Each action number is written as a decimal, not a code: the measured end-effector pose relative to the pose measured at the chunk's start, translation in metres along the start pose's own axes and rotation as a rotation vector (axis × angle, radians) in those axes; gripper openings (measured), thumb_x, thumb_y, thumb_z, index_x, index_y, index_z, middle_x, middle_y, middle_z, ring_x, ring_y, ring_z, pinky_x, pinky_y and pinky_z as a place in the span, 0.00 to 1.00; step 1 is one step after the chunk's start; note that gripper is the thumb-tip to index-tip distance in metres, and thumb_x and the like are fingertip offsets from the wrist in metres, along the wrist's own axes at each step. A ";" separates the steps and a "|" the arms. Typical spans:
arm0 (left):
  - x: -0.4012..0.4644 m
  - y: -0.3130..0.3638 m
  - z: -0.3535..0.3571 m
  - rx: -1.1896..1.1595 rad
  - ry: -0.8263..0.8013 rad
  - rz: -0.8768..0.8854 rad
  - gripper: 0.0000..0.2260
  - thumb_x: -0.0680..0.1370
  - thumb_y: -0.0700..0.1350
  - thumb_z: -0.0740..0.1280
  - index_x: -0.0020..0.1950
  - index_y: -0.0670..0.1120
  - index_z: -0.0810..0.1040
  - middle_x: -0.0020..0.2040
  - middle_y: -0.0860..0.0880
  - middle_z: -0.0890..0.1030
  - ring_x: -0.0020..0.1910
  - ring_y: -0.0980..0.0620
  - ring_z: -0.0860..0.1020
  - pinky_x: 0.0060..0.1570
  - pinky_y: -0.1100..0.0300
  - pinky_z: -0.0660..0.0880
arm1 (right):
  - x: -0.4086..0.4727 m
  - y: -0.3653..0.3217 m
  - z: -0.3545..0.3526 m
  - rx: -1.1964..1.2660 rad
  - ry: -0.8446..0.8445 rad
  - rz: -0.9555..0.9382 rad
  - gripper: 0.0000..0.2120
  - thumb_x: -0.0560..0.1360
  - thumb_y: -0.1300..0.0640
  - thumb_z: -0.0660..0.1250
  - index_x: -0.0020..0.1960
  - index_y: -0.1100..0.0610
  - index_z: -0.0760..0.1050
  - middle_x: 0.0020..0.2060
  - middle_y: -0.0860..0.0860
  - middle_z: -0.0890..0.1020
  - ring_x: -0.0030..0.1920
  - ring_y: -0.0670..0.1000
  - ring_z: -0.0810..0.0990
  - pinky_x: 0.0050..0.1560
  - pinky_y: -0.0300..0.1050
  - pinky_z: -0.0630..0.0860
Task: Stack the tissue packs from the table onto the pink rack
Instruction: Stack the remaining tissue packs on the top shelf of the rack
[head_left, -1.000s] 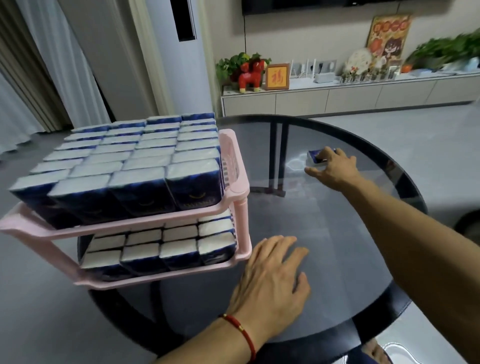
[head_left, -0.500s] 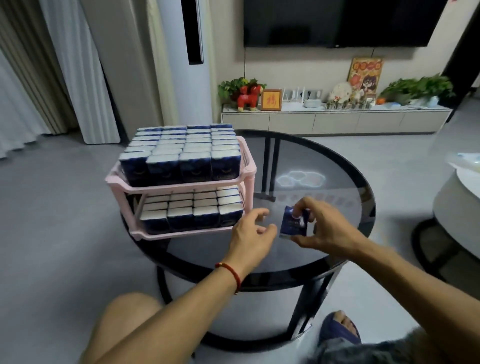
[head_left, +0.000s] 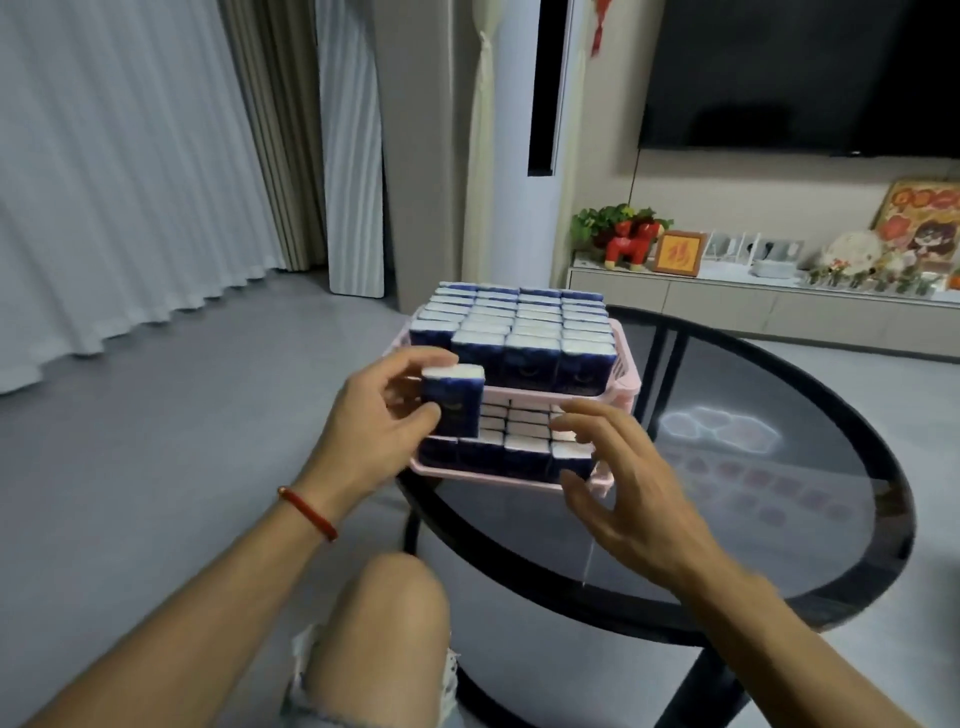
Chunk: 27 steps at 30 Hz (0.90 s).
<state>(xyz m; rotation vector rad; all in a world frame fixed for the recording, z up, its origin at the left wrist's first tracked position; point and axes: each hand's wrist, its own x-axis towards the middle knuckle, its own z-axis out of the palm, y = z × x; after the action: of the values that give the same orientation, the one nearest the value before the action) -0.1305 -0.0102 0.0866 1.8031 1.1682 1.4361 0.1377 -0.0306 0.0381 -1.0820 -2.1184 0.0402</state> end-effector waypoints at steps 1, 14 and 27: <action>0.008 0.003 -0.010 0.000 0.040 0.012 0.23 0.74 0.25 0.67 0.59 0.50 0.81 0.58 0.53 0.84 0.56 0.56 0.84 0.54 0.66 0.79 | 0.004 0.000 0.003 -0.011 0.013 0.001 0.22 0.77 0.54 0.68 0.70 0.49 0.71 0.72 0.44 0.71 0.72 0.45 0.70 0.71 0.42 0.70; 0.068 -0.028 -0.014 0.166 0.117 0.103 0.16 0.79 0.32 0.68 0.59 0.51 0.80 0.61 0.53 0.82 0.65 0.58 0.77 0.61 0.60 0.79 | 0.045 -0.001 0.014 -0.305 0.149 0.070 0.31 0.74 0.56 0.70 0.76 0.50 0.69 0.79 0.52 0.64 0.82 0.55 0.56 0.80 0.62 0.51; 0.067 -0.044 -0.010 0.514 0.039 0.221 0.15 0.76 0.34 0.71 0.61 0.47 0.80 0.67 0.51 0.79 0.60 0.55 0.77 0.59 0.61 0.78 | 0.080 0.004 0.002 -0.483 -0.001 0.122 0.30 0.75 0.41 0.58 0.76 0.46 0.67 0.73 0.52 0.73 0.73 0.57 0.69 0.77 0.61 0.61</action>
<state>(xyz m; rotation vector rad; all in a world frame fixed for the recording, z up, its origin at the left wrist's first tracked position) -0.1490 0.0680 0.0849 2.3207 1.4985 1.3769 0.1099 0.0292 0.0831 -1.4855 -2.1131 -0.4323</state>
